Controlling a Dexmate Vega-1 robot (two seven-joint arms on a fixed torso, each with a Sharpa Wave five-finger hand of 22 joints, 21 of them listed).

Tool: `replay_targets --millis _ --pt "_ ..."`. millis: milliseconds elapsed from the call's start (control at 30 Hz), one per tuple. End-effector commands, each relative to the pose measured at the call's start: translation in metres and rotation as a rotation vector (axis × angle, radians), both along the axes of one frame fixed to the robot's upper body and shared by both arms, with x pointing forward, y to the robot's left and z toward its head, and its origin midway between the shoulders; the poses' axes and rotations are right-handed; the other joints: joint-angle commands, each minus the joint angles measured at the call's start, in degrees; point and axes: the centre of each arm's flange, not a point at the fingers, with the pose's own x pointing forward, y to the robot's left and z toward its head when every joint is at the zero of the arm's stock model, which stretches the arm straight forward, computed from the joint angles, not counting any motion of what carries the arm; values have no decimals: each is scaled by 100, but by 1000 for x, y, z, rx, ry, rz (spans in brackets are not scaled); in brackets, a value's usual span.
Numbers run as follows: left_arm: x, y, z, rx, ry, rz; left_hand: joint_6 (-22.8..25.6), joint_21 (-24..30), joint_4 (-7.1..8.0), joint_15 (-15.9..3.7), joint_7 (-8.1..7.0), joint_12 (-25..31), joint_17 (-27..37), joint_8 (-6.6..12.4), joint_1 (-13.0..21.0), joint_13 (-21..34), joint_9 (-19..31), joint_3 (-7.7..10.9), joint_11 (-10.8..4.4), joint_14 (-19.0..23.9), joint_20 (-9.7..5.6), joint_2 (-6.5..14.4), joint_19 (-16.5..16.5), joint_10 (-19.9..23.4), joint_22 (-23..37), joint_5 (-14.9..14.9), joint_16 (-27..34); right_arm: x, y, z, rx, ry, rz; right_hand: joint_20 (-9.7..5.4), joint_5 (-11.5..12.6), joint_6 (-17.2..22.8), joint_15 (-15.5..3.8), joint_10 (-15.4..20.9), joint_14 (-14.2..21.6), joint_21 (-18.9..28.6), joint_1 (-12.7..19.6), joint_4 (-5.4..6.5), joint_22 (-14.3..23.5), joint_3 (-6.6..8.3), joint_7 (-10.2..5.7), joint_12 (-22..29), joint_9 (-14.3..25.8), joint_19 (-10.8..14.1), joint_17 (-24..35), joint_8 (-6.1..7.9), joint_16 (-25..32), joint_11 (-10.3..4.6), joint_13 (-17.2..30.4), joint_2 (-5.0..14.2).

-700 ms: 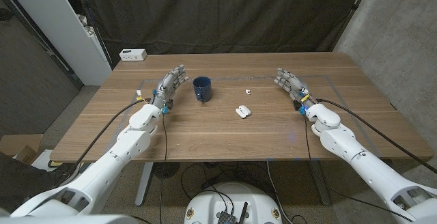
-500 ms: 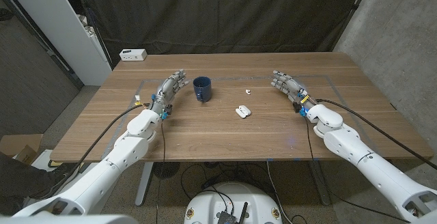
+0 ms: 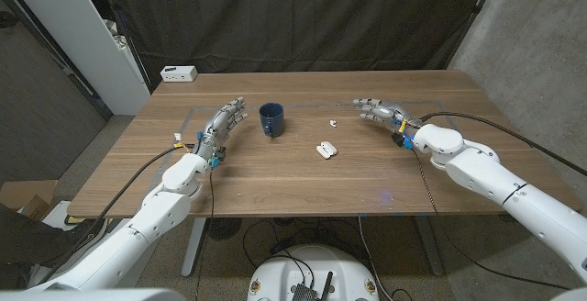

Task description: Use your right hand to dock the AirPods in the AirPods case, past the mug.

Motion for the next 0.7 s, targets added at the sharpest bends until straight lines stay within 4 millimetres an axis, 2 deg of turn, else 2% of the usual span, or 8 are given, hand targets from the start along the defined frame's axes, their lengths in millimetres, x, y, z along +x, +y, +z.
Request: replay_targets --millis 33,100,200,400,533,700 --pt "-24 9 1 34 -30 45 20 -24 -29 -36 -59 46 13 32 24 -12 17 -6 -28 9 11 -37 -31 43 26 28 1 19 12 1 -447 34 -309 8 -2 159 -337 -97 -231 9 233 -35 11 42 -228 -13 33 -209 11 -4 5 -114 25 -16" --pt "-25 10 2 32 -35 49 30 -29 -32 -35 -64 47 12 35 24 -16 18 -6 -28 14 17 -38 -36 44 26 29 3 23 18 5 -505 4 -329 -58 0 278 -355 -128 -339 16 406 -46 10 90 -315 3 34 -323 14 16 23 -189 31 -1" --pt "-26 12 3 29 -41 57 39 -38 -41 -36 -77 51 11 36 26 -21 20 -8 -40 16 25 -43 -44 49 27 30 3 28 26 10 -582 -32 -338 -128 10 344 -382 -145 -413 31 624 -65 8 166 -330 18 35 -399 15 15 44 -269 36 45" --pt "-29 14 2 24 -50 65 69 -58 -55 -39 -89 63 9 42 27 -33 24 -12 -54 19 26 -48 -57 74 29 31 5 37 40 20 -685 -98 -330 -159 18 507 -418 -184 -481 40 958 -78 5 277 -333 30 39 -499 17 41 69 -392 43 107" --pt "-31 16 0 23 -48 75 82 -69 -64 -42 -92 67 8 44 30 -39 26 -13 -45 17 33 -49 -66 79 29 32 3 44 52 25 -764 -138 -320 -179 21 557 -440 -186 -499 42 1070 -73 4 310 -336 38 40 -536 21 45 80 -422 47 131" --pt "-31 16 -1 18 -48 85 113 -85 -74 -48 -107 70 7 52 31 -47 28 -17 -45 16 32 -50 -81 84 30 33 4 58 68 30 -843 -161 -301 -177 50 637 -475 -264 -620 45 1416 -80 3 416 -343 35 41 -649 27 30 81 -515 65 192"
